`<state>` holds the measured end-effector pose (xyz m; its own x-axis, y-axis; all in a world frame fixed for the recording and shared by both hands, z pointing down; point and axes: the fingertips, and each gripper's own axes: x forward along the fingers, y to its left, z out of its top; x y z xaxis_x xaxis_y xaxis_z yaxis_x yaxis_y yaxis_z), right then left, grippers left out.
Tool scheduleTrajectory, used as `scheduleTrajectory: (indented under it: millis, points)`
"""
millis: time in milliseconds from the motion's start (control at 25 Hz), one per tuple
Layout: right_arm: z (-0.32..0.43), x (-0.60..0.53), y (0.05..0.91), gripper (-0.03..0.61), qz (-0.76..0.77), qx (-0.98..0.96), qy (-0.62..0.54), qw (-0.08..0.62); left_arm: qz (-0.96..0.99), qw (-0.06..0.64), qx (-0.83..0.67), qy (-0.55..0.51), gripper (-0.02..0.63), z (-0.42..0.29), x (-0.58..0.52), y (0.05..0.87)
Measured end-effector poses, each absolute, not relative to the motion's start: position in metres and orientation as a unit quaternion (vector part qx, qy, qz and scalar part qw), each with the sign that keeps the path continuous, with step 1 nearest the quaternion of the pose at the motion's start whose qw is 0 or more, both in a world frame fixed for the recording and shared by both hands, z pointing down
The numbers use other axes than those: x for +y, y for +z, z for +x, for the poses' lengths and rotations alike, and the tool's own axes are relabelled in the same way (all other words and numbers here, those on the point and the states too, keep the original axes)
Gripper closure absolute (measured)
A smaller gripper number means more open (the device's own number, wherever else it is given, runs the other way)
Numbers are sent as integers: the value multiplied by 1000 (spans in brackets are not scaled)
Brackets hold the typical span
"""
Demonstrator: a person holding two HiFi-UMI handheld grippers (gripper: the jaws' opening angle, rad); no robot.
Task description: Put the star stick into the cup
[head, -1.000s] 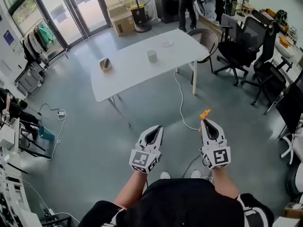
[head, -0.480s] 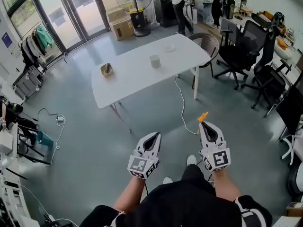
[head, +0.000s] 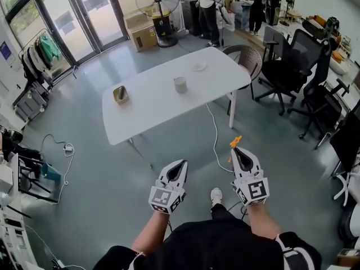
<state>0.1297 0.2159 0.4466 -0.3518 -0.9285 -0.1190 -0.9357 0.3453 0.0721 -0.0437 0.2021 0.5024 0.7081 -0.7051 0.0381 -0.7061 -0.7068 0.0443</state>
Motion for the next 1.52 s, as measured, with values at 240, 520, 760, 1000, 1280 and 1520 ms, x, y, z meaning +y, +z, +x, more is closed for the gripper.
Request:
scheduleTrajectory:
  millis: [240, 520, 760, 1000, 1280, 1520]
  points:
    - [165, 148, 445, 557, -559, 827, 50, 35, 916, 18, -401, 14, 606, -16, 130, 490]
    - [210, 78, 449, 557, -545, 836, 49, 34, 896, 19, -442, 27, 606, 4, 58, 489]
    - [223, 40, 458, 557, -533, 845, 35, 39, 889, 24, -456, 30, 606, 20, 30, 491]
    - [206, 1, 465, 557, -510, 859, 30, 36, 885, 28, -463, 37, 606, 17, -1, 502]
    - [170, -66, 469, 557, -496, 867, 29, 37, 884, 19, -466, 27, 606, -6, -64, 505]
    - [126, -127, 453, 557, -488, 870, 46, 46, 886, 6, -464, 19, 606, -38, -124, 493]
